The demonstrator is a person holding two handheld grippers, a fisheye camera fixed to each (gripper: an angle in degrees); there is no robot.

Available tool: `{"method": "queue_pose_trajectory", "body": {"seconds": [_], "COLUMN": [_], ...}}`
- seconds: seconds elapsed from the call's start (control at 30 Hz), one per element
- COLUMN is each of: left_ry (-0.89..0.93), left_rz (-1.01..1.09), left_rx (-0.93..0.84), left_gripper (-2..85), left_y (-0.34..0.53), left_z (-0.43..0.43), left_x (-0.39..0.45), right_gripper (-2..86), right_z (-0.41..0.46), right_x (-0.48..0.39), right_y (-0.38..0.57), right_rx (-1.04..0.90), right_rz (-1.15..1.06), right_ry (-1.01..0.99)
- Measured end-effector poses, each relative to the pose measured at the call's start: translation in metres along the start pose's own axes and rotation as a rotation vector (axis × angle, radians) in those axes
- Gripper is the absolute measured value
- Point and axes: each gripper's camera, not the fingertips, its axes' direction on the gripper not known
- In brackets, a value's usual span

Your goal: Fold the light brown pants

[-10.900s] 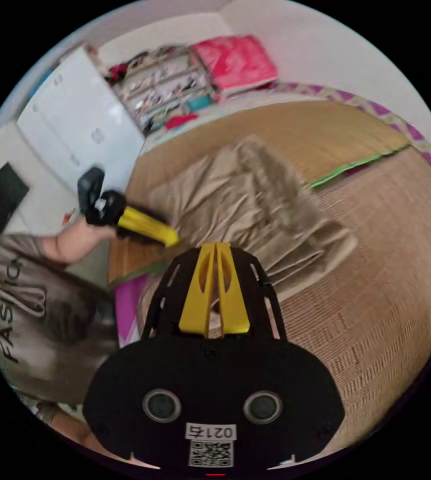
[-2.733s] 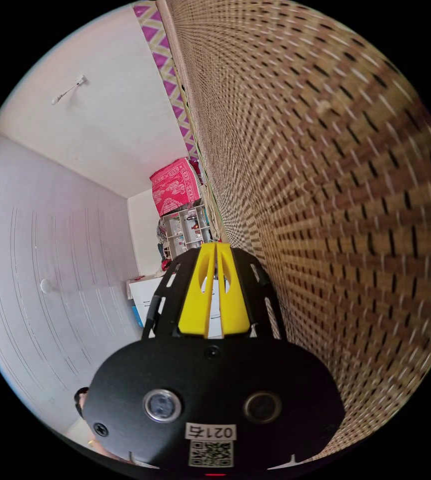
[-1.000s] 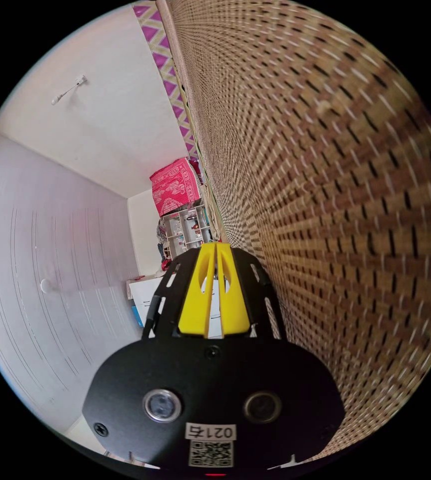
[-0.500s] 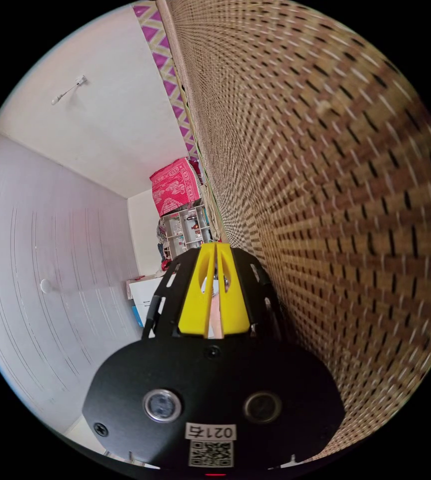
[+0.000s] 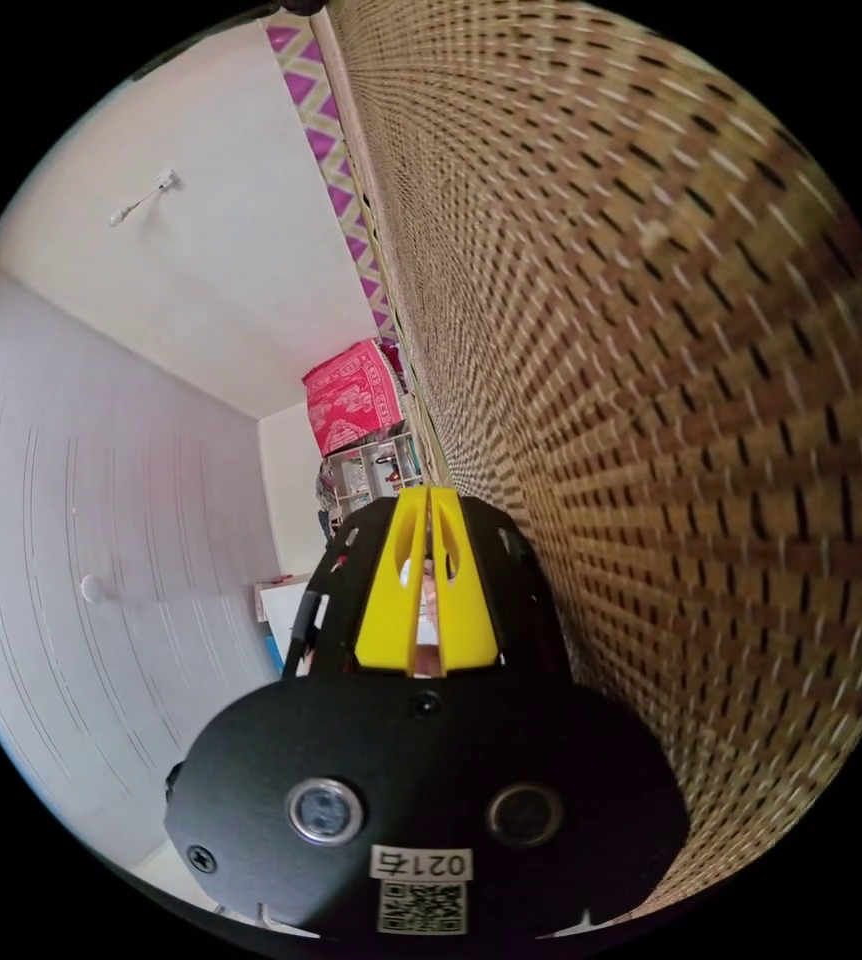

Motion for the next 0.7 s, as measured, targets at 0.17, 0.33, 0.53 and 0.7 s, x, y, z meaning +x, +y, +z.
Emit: {"method": "queue_pose_trajectory", "body": {"seconds": [0.17,0.33,0.53,0.7], "left_ry": [-0.020,0.406,0.441,0.316], "left_rz": [0.162,0.589,0.916,1.169], "left_rx": [-0.003,0.123,0.046,-0.003], "left_gripper": [-0.8,1.1,11.6,5.2], "left_y": [0.013,0.057,0.116,0.172], "left_z": [-0.005,-0.040,-0.051,-0.074], "left_x": [0.019,0.054,0.139,0.213], "right_gripper": [-1.0,-1.0,-0.5,6.9], "right_z": [0.020,0.041,0.024,-0.004], "right_x": [-0.027,-0.070,-0.193,-0.314], "right_y": [-0.015,-0.013,0.054,0.085], "right_rx": [0.009,-0.036,0.180,0.444], "right_rz": [-0.018,-0.343,-0.925,-1.255], "right_ry": [0.006,-0.197,-0.025,0.493]}}
